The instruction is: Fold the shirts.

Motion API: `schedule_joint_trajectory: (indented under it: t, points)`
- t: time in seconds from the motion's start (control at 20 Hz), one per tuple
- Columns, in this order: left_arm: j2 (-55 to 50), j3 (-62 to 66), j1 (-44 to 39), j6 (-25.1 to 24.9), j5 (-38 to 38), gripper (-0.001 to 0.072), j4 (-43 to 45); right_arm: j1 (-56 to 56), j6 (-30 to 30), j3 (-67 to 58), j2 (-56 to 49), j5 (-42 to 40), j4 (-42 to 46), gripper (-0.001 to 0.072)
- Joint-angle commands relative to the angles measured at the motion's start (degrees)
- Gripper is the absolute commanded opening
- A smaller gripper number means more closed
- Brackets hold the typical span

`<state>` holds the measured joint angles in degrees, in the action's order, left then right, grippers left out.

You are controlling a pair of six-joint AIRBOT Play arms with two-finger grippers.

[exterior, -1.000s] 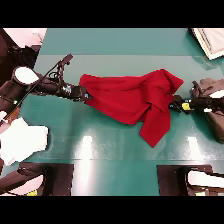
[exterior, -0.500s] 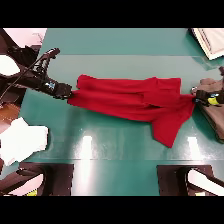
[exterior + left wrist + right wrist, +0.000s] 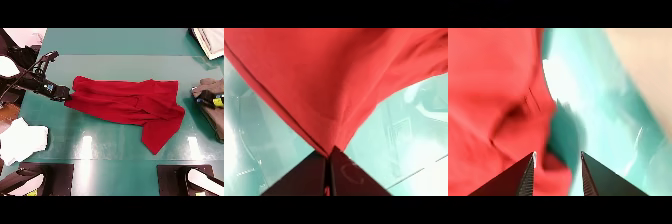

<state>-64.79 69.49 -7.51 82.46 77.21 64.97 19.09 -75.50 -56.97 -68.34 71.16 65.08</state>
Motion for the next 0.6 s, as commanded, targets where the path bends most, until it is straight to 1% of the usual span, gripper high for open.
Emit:
schedule_joint_trajectory:
  t: [0.0, 0.05, 0.1, 0.15, 0.2, 0.25, 0.35, 0.45, 0.55]
  points:
    - [0.04, -0.04, 0.04, -0.37, -0.83, 0.0024, 0.13, 5.57, 0.13, 8.76, 1.38, 5.51, -1.22, 0.0412]
    - [0.04, -0.04, 0.04, -0.37, -1.51, 0.0024, 0.13, 6.56, 0.13, 12.59, 1.9, 5.68, -2.38, 0.0541]
    - [0.04, -0.04, 0.04, -0.35, -1.99, 0.0024, 0.13, 7.34, 0.22, 15.8, 2.12, 6.21, -4.26, 0.0543]
    - [0.04, -0.04, 0.04, -0.35, -2.29, 0.0024, 0.11, 7.61, 1.09, 18.64, 2.38, 6.38, -6.23, 0.0538]
    - [0.04, -0.04, 0.04, -0.37, -2.36, 0.0024, 0.13, 7.45, 2.8, 21.27, 2.91, 5.75, -8.2, 0.0516]
    - [0.04, -0.04, 0.04, -0.37, -2.32, 0.0024, 0.13, 6.86, 2.99, 23.32, 3.61, 3.8, -9.16, 0.0502]
    - [0.04, -0.04, 0.04, -0.37, -2.29, 0.0024, 0.11, 5.35, 2.95, 25.83, 4.94, -1.25, -9.9, 0.05]
    - [0.04, -0.04, 0.04, -0.35, -2.21, 0.0024, 0.13, 3.65, 2.89, 26.73, 5.51, -5.09, -10.1, 0.0429]
    - [0.04, -0.04, 0.04, -0.35, -2.23, 0.0024, 0.13, 1.66, 2.4, 26.67, 4.72, -6.8, -10.49, 0.0429]
